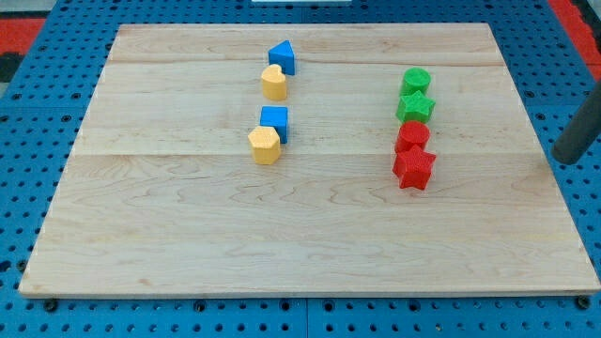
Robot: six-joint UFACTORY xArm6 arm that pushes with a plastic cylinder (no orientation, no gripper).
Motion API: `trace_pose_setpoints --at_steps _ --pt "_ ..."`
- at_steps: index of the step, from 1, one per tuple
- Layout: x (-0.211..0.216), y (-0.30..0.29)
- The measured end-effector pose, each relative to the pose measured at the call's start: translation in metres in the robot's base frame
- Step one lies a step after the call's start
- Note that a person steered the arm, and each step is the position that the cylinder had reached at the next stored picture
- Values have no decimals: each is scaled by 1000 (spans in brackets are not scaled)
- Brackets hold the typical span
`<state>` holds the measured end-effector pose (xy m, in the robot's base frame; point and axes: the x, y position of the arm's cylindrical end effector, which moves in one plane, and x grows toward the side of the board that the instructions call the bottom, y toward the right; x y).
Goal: Push the green circle down a bit
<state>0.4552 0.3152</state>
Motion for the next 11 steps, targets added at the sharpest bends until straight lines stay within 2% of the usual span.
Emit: trace_pose_setpoints --at_steps 1,3,5,6,7,8,11 --pt "4 0" --pt "29 -42" --pt "14 -31" --pt "-74 -19" --pt "-149 -39" --pt "-167 -89" --pt "-180 -98"
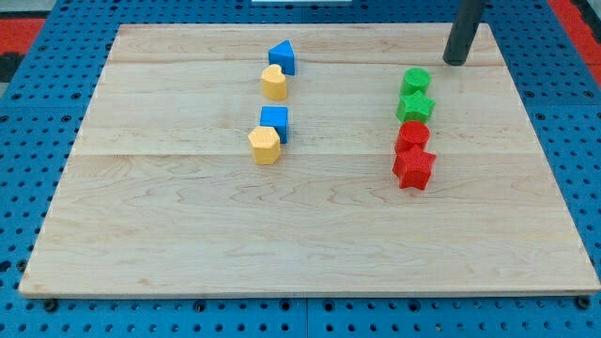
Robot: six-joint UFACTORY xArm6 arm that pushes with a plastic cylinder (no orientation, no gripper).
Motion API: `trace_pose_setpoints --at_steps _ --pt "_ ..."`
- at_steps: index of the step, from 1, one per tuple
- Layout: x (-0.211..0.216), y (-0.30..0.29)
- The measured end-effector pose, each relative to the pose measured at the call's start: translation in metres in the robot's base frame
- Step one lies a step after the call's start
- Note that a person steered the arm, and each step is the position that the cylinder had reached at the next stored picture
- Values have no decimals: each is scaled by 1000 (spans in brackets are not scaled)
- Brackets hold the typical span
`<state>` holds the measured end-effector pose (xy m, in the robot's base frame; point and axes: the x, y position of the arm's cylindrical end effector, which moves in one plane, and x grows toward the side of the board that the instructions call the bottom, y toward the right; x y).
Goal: Push the green circle down a bit
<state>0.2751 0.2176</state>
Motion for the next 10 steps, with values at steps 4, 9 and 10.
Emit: trace_pose_setpoints --at_steps 4,9,10 --pt "1 -66" --pt "45 -70" --pt "61 -76"
